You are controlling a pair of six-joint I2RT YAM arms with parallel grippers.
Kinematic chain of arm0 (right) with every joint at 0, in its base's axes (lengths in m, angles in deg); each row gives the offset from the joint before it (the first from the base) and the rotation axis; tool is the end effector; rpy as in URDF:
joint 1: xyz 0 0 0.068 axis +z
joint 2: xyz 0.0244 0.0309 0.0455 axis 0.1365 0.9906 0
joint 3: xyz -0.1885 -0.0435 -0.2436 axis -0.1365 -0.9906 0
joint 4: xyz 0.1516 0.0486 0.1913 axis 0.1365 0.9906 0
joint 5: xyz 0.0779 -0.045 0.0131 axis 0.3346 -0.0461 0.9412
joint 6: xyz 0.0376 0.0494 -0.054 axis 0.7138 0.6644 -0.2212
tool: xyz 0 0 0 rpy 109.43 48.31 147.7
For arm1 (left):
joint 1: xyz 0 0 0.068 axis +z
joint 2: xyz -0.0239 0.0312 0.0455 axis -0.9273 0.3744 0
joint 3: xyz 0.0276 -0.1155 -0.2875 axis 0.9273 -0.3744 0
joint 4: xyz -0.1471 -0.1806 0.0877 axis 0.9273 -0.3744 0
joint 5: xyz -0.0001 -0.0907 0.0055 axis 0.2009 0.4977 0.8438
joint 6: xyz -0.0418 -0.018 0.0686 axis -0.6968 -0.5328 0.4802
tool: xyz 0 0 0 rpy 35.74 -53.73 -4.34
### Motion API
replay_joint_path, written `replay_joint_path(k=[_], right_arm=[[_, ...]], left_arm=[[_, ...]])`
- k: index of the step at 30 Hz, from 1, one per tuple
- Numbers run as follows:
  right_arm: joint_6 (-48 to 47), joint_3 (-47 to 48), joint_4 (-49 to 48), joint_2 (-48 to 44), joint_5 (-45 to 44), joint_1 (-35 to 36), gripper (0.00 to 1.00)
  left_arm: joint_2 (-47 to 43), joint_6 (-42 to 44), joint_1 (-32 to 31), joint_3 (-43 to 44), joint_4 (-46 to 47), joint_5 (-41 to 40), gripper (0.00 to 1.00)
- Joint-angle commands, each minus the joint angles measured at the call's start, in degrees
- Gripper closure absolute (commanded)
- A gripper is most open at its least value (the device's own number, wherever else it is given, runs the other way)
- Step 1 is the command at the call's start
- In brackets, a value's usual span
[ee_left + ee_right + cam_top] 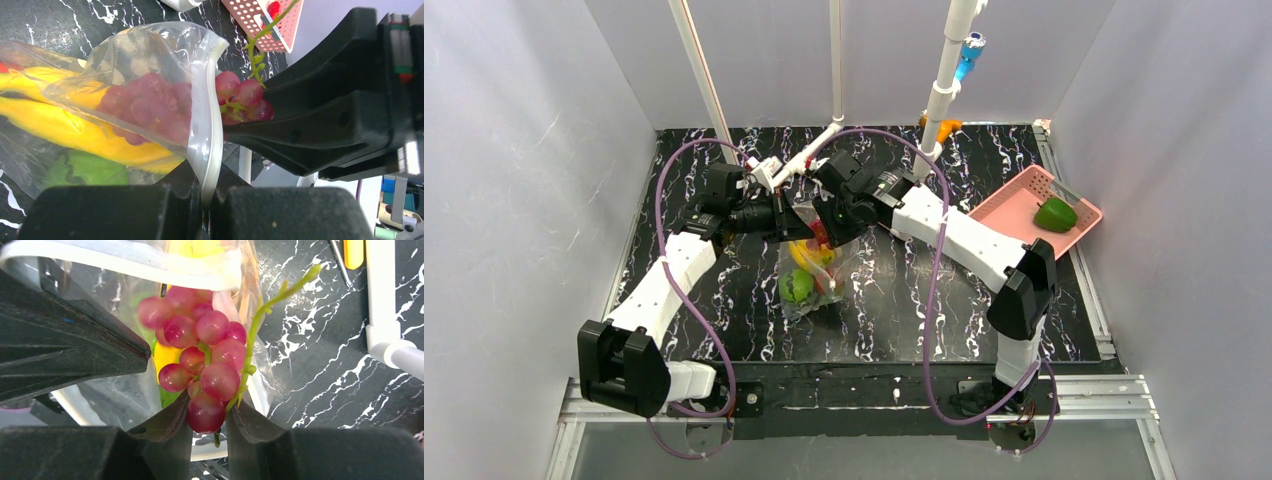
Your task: Place the food in the zip-top bag and seal the zipper
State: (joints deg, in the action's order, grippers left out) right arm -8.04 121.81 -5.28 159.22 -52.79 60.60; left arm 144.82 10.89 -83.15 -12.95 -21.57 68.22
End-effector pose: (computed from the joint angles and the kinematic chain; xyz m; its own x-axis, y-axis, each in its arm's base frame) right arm 0.2595 0.3335 0.3557 -0.6785 -0.4155 -0.6058 -0.5995 0.7897 0.1299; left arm 0.2587 -0.1194 0.3401 -0.7981 -0.1492 -0.5838 0.4129 0.5702 -0.7102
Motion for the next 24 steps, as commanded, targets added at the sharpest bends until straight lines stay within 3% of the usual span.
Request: replay_joint_path(k=[1,6,12,16,24], right_arm=[[-1.24,2.24,3.35,-0.31,-7.82,0.87,0.99],[-0.49,0.24,5.35,-3.29,-13.54,0.86,0.99],[-1.75,1.20,5.95,-5.48,-12.45,3.78,0.99],[-3.86,3.74,6.69,-3.32,-12.40,7.47,0.95],[-5.03,8.53,6.63,0.50,-14.39,7.64,0.94]], left_arm=[[-2.17,0.01,-0.18,-0.15,1.46,2.03,1.00],[-2.28,0.04,-0.19,-0.13,1.39,1.61,1.00],[-1.21,-0.14,-0.21,0.10,1.11,2.23,1.00],[-1.14,-0.22,-0.18,0.07,1.25,2.88,1.00],[-1.50,-0.94,-0.23,-0.45,3.21,5.17,1.00]])
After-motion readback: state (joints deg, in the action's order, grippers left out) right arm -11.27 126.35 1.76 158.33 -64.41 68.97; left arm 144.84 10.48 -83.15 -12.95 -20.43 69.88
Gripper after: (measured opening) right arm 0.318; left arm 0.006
